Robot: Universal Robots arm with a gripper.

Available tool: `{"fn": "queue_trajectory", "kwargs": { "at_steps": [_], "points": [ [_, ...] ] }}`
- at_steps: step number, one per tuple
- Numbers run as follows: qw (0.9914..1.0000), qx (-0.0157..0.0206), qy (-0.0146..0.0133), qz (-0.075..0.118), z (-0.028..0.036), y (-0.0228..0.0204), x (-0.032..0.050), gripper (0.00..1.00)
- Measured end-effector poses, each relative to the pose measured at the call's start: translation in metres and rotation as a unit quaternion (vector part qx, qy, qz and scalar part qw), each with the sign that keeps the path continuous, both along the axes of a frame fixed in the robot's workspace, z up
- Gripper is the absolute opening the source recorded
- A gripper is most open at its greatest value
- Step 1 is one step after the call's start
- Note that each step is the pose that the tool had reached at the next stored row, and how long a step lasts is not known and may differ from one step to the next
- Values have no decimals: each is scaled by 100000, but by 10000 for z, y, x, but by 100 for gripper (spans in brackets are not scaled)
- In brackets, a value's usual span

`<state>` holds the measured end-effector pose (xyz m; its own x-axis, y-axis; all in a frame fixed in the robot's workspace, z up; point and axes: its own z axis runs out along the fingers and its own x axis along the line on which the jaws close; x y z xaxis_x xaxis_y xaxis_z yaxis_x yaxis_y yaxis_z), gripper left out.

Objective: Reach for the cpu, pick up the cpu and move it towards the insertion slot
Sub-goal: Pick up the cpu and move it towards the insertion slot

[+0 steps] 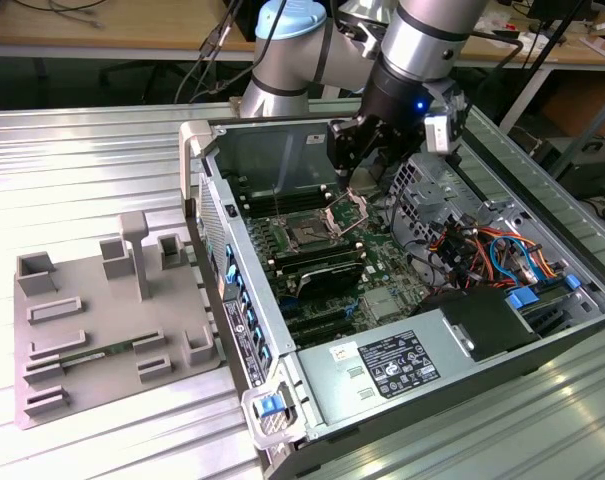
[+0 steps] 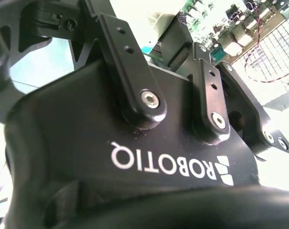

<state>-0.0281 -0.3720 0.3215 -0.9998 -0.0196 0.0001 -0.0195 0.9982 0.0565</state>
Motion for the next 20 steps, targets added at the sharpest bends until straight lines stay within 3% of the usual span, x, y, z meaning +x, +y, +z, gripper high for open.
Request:
{"fn": "queue_trajectory", "kwargs": {
  "at_steps": [20],
  "points": [
    [100000,0,0,0,-21,113,3,55]
  ]
}}
